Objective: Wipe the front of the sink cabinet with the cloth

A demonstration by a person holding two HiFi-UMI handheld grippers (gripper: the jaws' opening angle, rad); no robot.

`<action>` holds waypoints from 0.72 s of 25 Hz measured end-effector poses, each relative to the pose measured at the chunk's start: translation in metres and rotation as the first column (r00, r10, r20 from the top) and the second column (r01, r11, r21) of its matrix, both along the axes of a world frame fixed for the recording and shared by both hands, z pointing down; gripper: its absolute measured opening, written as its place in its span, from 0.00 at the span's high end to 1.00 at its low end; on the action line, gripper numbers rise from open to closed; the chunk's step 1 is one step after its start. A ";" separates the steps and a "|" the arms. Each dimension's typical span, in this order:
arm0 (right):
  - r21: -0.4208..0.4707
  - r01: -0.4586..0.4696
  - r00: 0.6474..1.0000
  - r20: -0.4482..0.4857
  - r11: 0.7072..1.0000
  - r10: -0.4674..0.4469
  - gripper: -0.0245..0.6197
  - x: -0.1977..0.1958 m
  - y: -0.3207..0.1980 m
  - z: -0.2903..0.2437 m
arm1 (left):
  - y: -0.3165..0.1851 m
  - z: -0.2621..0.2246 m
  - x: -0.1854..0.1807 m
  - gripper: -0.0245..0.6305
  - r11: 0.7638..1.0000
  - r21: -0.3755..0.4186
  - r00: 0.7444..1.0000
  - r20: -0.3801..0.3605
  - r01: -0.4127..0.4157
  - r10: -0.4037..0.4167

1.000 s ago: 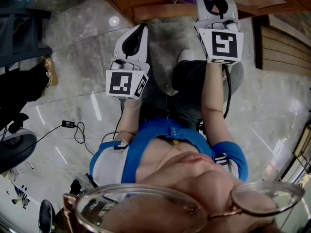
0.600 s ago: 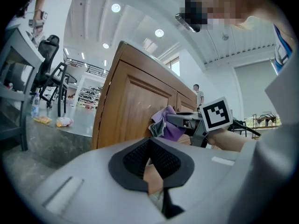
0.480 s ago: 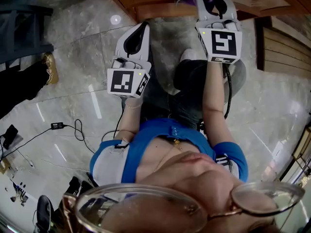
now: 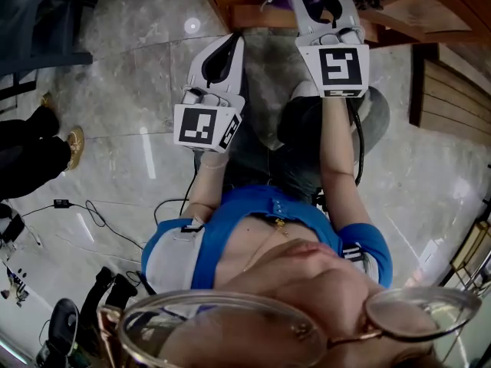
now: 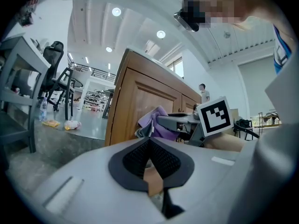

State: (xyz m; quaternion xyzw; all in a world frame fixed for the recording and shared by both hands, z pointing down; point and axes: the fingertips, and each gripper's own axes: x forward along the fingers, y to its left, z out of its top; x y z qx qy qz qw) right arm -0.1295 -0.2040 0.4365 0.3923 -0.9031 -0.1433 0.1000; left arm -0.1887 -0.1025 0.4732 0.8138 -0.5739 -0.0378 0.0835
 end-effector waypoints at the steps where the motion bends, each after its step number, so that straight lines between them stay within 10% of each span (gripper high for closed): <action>1: -0.003 0.013 1.000 -0.001 1.000 -0.013 0.88 -0.006 0.001 0.001 | 0.001 0.000 -0.002 0.96 1.000 0.001 1.000 0.001 0.008 -0.008; 18: 0.035 0.171 0.985 -0.037 0.985 -0.169 0.88 -0.089 0.023 0.004 | 0.024 -0.008 -0.043 0.96 0.992 0.010 0.991 0.029 0.128 -0.128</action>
